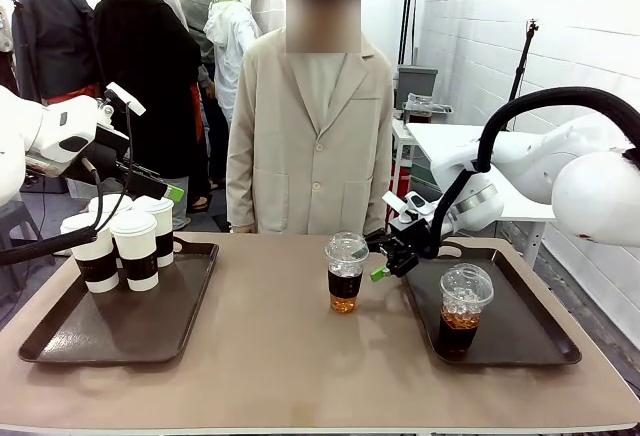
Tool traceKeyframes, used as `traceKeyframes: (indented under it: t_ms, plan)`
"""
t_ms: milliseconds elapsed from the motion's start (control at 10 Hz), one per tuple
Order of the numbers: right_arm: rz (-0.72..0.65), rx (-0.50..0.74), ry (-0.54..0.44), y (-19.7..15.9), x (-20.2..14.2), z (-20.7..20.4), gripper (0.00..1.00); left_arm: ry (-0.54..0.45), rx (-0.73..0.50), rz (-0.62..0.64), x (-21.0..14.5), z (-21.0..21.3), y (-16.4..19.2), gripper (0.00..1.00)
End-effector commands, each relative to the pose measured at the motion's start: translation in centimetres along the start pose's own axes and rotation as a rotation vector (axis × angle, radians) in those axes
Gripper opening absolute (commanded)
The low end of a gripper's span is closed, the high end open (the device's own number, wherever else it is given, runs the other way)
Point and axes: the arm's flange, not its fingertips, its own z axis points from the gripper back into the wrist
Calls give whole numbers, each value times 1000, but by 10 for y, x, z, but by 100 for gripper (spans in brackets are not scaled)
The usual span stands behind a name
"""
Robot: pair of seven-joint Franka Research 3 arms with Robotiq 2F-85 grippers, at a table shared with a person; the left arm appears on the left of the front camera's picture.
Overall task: Distribute the coffee onto the tray.
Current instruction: Pick up another iced Americano from the middle of the table and place it on the right Handle tray.
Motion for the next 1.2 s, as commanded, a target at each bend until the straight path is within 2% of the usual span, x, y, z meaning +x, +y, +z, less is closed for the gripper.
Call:
traceKeyframes:
  t_ms: [0,1100]
  plan:
    - [18,26,19,-9,0,-5,100,5,-6,2,-1,1,1,100]
    - [42,110,13,-19,-3,-38,100,5,-6,2,-1,1,1,100]
